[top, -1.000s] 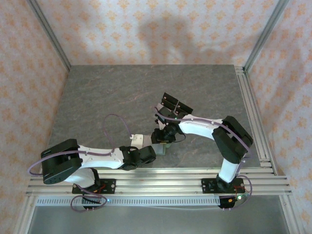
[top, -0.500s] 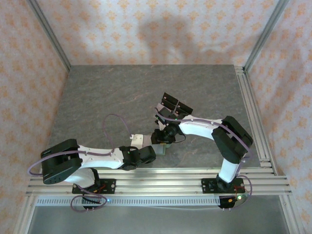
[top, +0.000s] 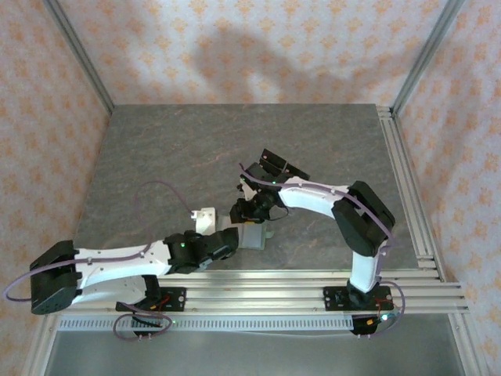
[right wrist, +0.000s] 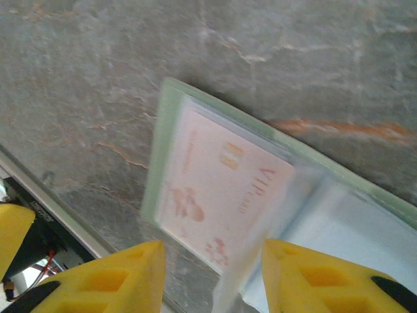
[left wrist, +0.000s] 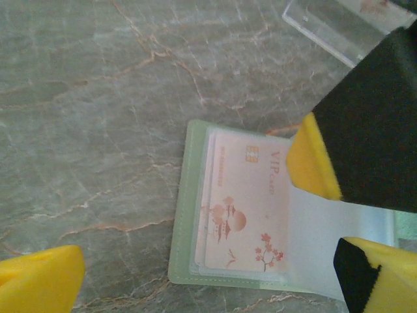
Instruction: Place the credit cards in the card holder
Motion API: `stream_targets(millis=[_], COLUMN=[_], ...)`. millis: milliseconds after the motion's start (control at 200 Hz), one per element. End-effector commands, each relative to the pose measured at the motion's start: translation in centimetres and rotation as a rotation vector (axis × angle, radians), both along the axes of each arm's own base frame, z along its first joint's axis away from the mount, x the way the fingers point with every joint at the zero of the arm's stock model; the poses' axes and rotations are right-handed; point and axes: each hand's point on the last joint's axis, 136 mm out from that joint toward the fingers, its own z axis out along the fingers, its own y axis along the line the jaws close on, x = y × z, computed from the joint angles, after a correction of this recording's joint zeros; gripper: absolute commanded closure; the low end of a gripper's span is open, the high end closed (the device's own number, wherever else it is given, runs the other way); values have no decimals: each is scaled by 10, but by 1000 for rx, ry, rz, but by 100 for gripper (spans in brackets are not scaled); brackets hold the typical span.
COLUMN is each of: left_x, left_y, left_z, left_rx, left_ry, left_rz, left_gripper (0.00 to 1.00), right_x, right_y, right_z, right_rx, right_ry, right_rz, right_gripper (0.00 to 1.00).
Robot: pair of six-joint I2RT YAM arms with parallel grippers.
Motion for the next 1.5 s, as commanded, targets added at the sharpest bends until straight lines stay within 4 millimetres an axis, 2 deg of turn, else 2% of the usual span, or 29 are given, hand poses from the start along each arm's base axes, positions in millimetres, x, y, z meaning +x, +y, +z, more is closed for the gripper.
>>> stream_targets(millis=[0, 185, 350, 445, 585, 681, 816, 966, 1201, 1311, 1496], left_x=[-1, -3, -7, -9, -13, -14, -11, -4, 9, 15, 23], left_y=[27, 41, 51, 55, 57, 56, 53, 48, 40, 38, 36], left_z=[8, 19, 20, 17, 10, 6, 4, 1, -2, -5, -16], left_rx=[54, 30, 32, 38, 42, 46, 75, 125, 182, 198, 238], left_ry=[-48, -85, -86, -76, -54, -40, -26, 11, 53, 74, 114], left_rz=[63, 90, 107, 112, 111, 105, 102, 96, 81, 77, 71], left_gripper=[0, 0, 0, 0, 0, 0, 0, 0, 0, 0, 0], right_x=[-6, -4, -1, 2, 4, 3, -1, -8, -15, -23, -23], right_y=[14, 30, 38, 41, 39, 24, -7, -48, -118, -129, -121], right_z=[-2, -12, -21, -12, 18, 29, 24, 13, 19, 9, -10], right_rx=[-13, -38, -49, -30, -3, -34, -119, -229, -395, -419, -410], right_ry=[30, 42, 57, 40, -17, -64, -121, -178, -299, -288, -253], right_rz=[29, 49, 52, 53, 53, 44, 9, -48, -159, -160, -156], right_gripper=[57, 57, 57, 57, 57, 57, 57, 57, 56, 56, 57])
